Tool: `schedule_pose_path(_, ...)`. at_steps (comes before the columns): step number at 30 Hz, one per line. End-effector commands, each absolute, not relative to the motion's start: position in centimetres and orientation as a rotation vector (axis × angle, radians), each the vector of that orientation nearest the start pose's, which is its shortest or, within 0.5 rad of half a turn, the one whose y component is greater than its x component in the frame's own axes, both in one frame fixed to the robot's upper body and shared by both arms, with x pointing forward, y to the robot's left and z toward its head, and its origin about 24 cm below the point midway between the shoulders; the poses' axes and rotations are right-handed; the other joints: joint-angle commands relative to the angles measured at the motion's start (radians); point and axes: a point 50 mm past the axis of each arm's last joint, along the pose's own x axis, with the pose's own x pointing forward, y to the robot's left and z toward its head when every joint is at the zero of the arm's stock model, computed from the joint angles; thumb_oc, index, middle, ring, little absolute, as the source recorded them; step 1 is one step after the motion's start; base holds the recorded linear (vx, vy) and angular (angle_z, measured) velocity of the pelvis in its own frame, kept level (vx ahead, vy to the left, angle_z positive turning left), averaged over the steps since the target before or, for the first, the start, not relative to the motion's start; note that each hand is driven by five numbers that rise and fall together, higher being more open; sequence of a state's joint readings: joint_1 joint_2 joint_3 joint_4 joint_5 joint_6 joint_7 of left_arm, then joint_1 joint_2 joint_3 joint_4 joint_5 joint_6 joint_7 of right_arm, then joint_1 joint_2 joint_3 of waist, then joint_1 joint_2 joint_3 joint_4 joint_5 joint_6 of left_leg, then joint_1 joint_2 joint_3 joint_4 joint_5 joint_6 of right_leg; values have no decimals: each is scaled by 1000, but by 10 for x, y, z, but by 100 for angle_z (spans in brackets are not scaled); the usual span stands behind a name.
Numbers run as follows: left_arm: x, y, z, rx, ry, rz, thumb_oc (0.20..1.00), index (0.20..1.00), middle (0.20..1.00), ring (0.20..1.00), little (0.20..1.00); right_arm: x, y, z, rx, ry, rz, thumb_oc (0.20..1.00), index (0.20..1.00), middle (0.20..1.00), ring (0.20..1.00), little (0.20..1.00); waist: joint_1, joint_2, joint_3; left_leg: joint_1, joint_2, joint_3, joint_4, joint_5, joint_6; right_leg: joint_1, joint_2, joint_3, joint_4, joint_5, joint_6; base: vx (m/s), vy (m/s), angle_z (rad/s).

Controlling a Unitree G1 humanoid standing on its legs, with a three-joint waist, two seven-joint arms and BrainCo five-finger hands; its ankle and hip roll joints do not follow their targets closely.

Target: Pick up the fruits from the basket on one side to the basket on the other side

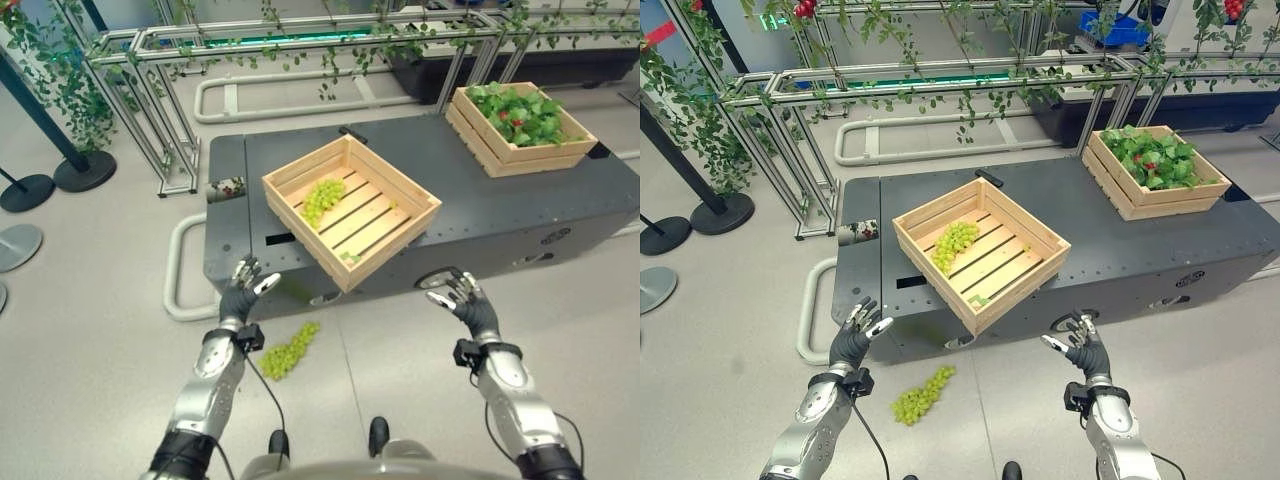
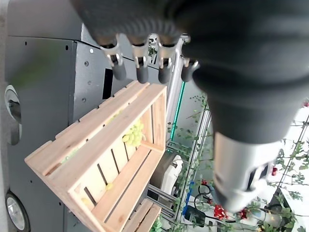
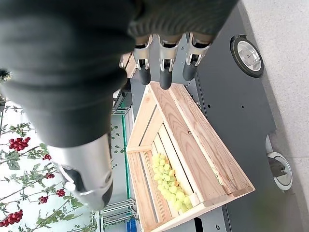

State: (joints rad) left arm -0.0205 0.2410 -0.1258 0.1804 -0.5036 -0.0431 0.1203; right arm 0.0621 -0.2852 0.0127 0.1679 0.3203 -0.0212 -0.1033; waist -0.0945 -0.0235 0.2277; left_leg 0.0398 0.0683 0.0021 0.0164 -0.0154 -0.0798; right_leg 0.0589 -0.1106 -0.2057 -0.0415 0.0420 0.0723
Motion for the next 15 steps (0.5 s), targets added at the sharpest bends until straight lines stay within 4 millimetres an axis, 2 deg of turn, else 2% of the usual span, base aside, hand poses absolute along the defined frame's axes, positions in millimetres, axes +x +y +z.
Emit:
schedule_pose_path(1,265,186,30,-222,61,64,1000,1000,1000,1000,1000,244,-218,24,-6,86,-141,1000,1000,1000,1000,1000,2,4,-38,-67,28,31,115,-119,-1,-34,-70,-25,215,-247,67,0,0,0)
schedule_pose_path(15,267,184,32,-197,57,57,1000,1000,1000,1000,1000,247,-217,22,-19,93,-143,1000,1000,1000,1000,1000,8,-24,-46,-64,19,32,117,-129,9,-39,-84,-27,227,-230,80,0,13,0)
